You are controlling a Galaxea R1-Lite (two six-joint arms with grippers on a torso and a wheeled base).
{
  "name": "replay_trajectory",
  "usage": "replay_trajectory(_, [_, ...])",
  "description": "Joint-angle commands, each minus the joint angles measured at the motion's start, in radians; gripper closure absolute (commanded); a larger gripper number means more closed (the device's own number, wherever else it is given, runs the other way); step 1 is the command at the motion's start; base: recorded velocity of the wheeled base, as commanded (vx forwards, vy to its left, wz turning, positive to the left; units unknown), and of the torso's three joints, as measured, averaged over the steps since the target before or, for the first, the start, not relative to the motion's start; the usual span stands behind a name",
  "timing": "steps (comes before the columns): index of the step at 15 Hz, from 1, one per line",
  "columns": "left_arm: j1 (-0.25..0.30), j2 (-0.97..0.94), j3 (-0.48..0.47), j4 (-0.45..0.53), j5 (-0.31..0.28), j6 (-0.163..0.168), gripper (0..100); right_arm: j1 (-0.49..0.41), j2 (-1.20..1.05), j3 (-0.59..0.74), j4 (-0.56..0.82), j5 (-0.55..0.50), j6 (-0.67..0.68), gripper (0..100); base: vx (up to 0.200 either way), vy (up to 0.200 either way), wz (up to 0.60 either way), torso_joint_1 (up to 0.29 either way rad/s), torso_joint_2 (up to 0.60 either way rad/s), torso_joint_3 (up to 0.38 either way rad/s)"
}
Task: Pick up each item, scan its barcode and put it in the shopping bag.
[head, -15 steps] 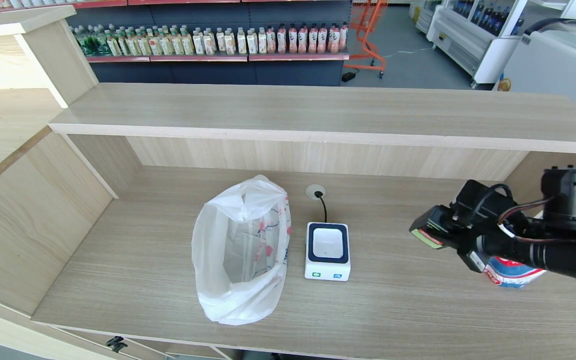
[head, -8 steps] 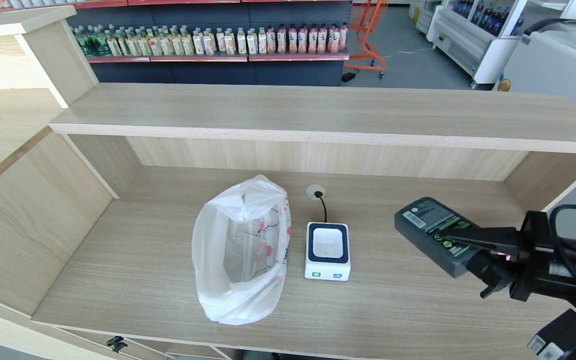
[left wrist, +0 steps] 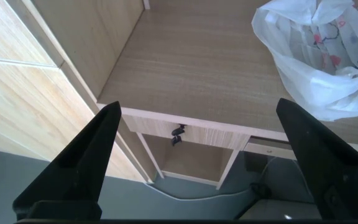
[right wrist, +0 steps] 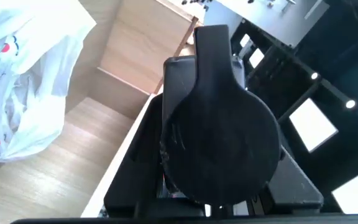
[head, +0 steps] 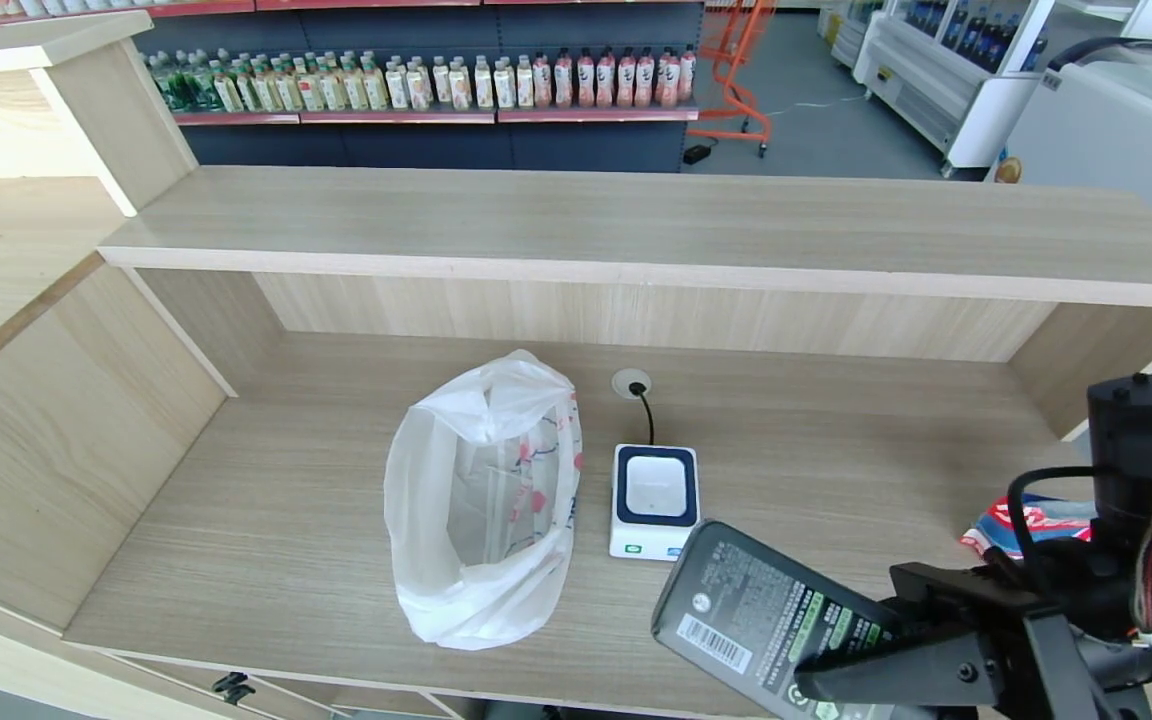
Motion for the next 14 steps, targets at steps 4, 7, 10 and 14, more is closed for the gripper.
replay_trajectory(4, [0.0, 0.001, 0.0, 0.0, 0.001, 0.0, 0, 0.029, 0.009, 0.0, -0.003, 0.005, -0.08, 100, 0.0, 0.0, 0.0, 0.0, 0.0, 0.0])
replay_trajectory(7, [0.0, 0.0, 0.0, 0.0, 0.001, 0.0, 0, 0.028, 0.004, 0.0, -0.003, 0.005, -0.08, 100, 0.0, 0.0, 0.0, 0.0, 0.0, 0.0])
replay_trajectory(10, [0.0, 0.0, 0.0, 0.0, 0.002, 0.0, 0, 0.026, -0.003, -0.003, -0.039, 0.005, -0.08, 100, 0.0, 0.0, 0.0, 0.0, 0.0, 0.0])
replay_trajectory(14, [0.0, 0.0, 0.0, 0.0, 0.001, 0.0, 0, 0.028, -0.009, 0.0, -0.048, 0.005, -0.08, 100, 0.0, 0.0, 0.0, 0.0, 0.0, 0.0])
